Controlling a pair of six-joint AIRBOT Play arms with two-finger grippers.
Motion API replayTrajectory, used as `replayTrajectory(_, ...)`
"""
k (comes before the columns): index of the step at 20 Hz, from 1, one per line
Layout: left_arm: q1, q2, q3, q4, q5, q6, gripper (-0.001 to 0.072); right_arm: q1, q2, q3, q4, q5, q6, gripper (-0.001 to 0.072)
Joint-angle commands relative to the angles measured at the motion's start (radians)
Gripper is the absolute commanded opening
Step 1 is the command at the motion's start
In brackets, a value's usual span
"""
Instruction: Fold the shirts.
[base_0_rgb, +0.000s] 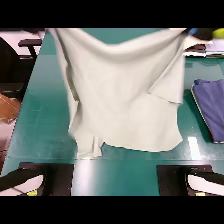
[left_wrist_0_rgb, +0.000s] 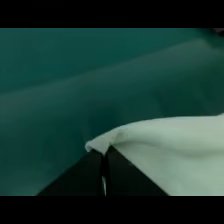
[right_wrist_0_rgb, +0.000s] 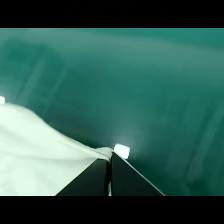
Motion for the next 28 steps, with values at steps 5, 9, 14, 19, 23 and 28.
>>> replayTrajectory(5, 0.055, -0.41, -0.068, 0.003, 0.031, -0.007, 0.0024, 0.003, -0.4, -0.008, 0.036, -0.046, -0.024, 0.0017)
replayTrajectory(9, 0.088, -0.423, -0.067, 0.002, 0.038, -0.024, 0.0589, 0.003, -0.514, 0.115, 0.118, -0.042, -0.024, 0.0038)
replayTrajectory(14, 0.179, -0.405, -0.042, -0.029, -0.251, -0.033, 0.0589, -0.032, -0.478, 0.125, 0.193, 0.034, -0.049, 0.0431)
replayTrajectory(19, 0.252, -0.183, -0.384, -0.064, -0.244, 0.006, 0.0589, -0.092, -0.217, -0.187, 0.193, 0.064, -0.119, 0.0429)
replayTrajectory(23, 0.252, 0.012, -0.774, -0.057, -0.175, 0.027, 0.0589, -0.104, -0.024, -0.409, 0.19, 0.006, -0.12, 0.043)
replayTrajectory(28, 0.242, 0.054, -0.986, -0.185, -0.023, 0.061, 0.0588, -0.096, 0.113, -0.573, 0.194, -0.108, -0.119, 0.043)
